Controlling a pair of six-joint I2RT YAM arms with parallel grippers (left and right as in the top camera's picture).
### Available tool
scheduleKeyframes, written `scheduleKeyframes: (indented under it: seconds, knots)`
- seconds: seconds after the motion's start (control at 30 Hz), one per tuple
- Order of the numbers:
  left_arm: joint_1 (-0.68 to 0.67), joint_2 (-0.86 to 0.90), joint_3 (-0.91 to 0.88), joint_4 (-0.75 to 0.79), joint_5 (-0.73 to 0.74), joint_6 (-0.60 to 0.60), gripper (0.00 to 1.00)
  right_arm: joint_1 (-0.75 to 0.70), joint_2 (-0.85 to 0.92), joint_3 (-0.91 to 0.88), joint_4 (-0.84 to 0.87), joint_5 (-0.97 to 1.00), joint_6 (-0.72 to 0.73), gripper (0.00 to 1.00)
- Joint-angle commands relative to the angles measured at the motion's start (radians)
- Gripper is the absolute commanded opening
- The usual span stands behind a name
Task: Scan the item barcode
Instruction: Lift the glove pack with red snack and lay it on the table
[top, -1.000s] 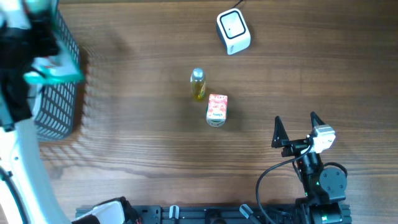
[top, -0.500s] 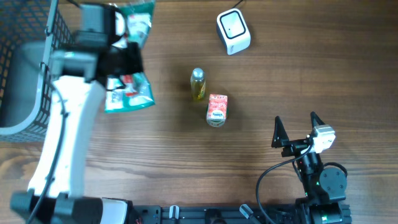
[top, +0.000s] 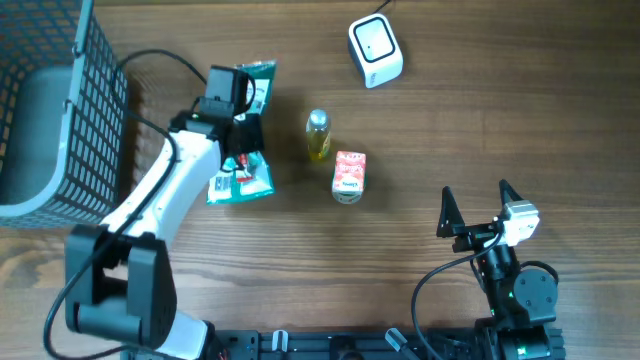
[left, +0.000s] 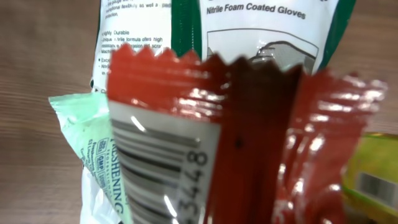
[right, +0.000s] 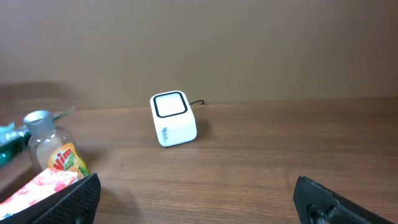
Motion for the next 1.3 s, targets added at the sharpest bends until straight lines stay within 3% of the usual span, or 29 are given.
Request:
scheduleKeyframes:
  seconds: [0.0, 0.27, 0.33, 0.37, 0.53, 0.77, 0.87, 1.03, 1.27]
  knots:
    - [-0.025, 0.038, -0.071, 0.08, -0.02, -0.013, 0.06, -0.001, -0.002, -0.001, 0.003, -0.015, -0.006, 1.0]
    - [-0.037, 0.096, -0.097, 0.114, -0.02, -0.013, 0.15, -0.001, -0.002, -0.001, 0.003, -0.015, -0.006, 1.0]
    - [-0.037, 0.097, -0.097, 0.115, -0.02, -0.013, 0.56, -0.001, -0.002, -0.001, 0.003, -0.015, -0.006, 1.0]
    - [-0.037, 0.097, -0.097, 0.116, -0.02, -0.013, 0.63, 0.0, -0.002, -0.001, 0.003, -0.015, -0.006, 1.0]
    - [-0.037, 0.097, -0.097, 0.111, -0.017, -0.013, 0.79, -0.001, -0.002, -0.001, 0.003, -0.015, -0.006, 1.0]
    - [-0.037, 0.087, -0.095, 0.115, 0.008, -0.011, 0.87, -0.001, -0.002, -0.001, 0.003, -0.015, -0.006, 1.0]
    - [-0.036, 0.057, -0.086, 0.118, -0.04, -0.01, 1.0, -0.001, -0.002, -0.001, 0.003, -0.015, -0.006, 1.0]
    - [-0.033, -0.018, -0.041, 0.12, -0.097, 0.02, 1.0, -0.001, -0.002, -0.001, 0.003, -0.015, -0.006, 1.0]
    - [0.092, -0.106, 0.086, 0.108, -0.089, 0.202, 1.0, -0.001, -0.002, -0.001, 0.003, -0.015, -0.006, 1.0]
